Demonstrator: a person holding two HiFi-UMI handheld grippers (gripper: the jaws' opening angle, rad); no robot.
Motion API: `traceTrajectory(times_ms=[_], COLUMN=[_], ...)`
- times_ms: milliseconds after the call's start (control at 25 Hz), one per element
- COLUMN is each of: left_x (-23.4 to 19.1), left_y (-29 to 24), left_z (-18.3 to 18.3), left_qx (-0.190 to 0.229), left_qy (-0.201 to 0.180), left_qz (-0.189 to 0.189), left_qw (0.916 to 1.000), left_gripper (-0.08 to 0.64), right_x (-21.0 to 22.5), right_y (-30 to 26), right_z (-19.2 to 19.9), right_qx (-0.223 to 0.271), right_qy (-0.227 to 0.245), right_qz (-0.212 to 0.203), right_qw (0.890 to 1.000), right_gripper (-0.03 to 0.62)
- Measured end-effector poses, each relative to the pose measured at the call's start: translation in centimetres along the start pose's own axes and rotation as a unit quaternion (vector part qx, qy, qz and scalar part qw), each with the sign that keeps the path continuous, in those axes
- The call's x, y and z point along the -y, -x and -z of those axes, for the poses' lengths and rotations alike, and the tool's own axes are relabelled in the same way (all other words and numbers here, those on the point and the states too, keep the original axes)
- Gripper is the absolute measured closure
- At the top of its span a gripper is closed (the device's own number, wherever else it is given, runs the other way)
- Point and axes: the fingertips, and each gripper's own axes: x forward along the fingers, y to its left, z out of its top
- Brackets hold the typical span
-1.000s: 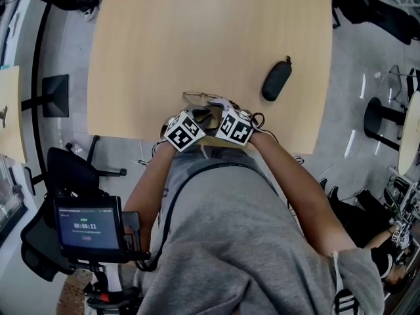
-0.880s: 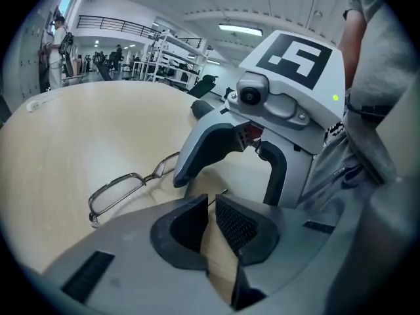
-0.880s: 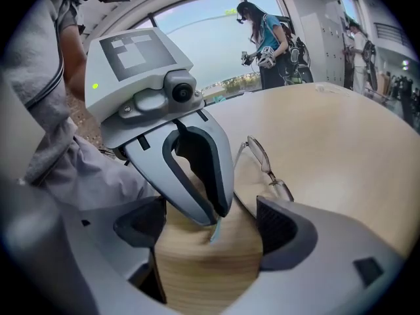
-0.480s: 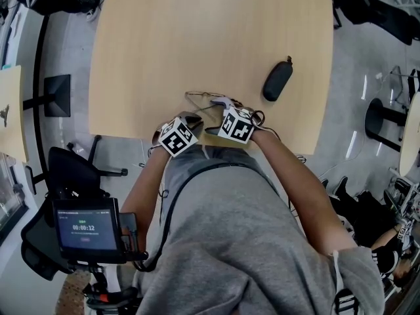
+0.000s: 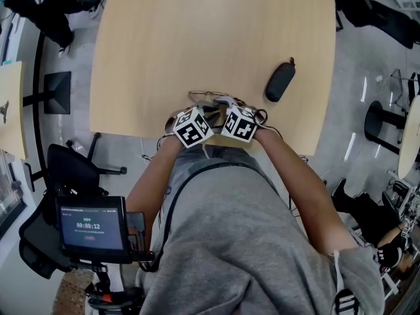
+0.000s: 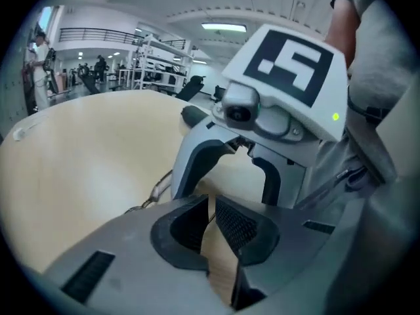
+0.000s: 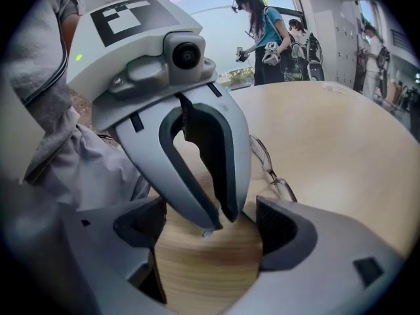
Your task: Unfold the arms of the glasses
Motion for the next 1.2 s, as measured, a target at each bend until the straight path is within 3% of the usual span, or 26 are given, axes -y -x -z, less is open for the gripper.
traceTrajectory(times_ms=[240,320,640,800,880,1000,1200], left_x=[1.0,1.0,0.1,-0.1,-0.8,-2.8,-3.9], left_y=[-1.1,-0.8,1.4,2.6,3.2,3.5,1.6], left_z=[1.4,1.8,4.8,4.5,3.3,1.5,1.5], left_qx=[-0.09,-0.104,-0.099,-0.043,-0.007,0.021,-0.024], left_qy=[-0.075,-0.082,-0.029,0.04,0.056,0.046,-0.02], left_qz=[0.015,0.02,0.011,0.012,-0.005,-0.04,-0.033], left_qw=[0.993,0.991,0.9946,0.9982,0.9984,0.9979,0.999], left_gripper=[0.548,0.548,0.548,0.548,0.548,0.548,0.548], right_x=[-0.1,0.0,0.2,0.3,0.5,0.7,0.2], right_y=[0.2,0.2,-0.4,-0.4,-0.4,-0.2,-0.2], right_z=[0.1,0.2,1.0,1.5,1.7,2.0,1.4], right_qx=[0.0,-0.002,-0.023,-0.04,-0.045,-0.049,-0.058], right_qy=[0.001,0.004,0.022,0.039,0.043,0.048,0.053], right_qz=[0.002,0.002,-0.004,-0.01,-0.013,-0.014,-0.012], right_qw=[1.0,1.0,0.999,0.998,0.998,0.998,0.997], right_gripper=[0.186,0.186,0.186,0.186,0.186,0.186,0.186])
